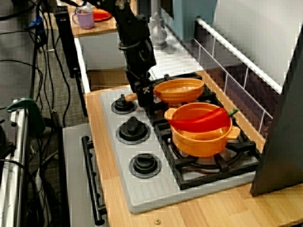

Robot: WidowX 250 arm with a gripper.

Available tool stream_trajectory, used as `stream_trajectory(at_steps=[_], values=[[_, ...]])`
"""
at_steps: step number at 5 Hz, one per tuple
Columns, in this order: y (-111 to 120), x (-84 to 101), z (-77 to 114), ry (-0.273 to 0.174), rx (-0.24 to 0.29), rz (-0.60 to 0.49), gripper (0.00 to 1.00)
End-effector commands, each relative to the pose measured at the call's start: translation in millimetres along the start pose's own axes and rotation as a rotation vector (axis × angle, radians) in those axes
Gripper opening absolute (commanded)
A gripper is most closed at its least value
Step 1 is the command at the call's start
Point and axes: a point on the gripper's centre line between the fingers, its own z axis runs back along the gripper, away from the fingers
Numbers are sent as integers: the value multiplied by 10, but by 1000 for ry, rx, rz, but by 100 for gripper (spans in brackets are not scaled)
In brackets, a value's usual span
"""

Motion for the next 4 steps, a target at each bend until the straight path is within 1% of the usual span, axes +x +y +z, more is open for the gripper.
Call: stream_trajectory(at_steps=[1,2,4], values=[[0,128,138,-45,-7,-4,33],[34,136,172,-44,-11,2,0],[91,139,306,-55,-13,11,0]])
